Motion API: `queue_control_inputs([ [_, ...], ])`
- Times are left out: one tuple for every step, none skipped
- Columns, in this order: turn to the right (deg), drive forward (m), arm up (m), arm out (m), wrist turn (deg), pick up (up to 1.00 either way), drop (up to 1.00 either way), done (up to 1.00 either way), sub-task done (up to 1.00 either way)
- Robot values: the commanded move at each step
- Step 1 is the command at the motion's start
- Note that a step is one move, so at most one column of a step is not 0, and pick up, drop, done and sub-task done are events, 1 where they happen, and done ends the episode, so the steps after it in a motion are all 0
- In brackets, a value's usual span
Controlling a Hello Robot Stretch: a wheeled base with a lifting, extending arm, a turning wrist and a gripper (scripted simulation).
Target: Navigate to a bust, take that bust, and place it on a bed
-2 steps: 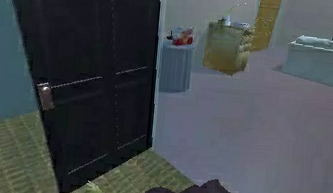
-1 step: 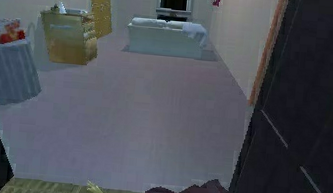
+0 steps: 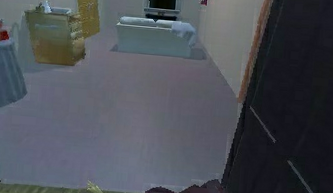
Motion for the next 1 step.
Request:
queue_control_inputs([
  [0.0, 1.0, 0.0, 0.0, 0.0, 0.0, 0.0, 0.0, 0.0],
])
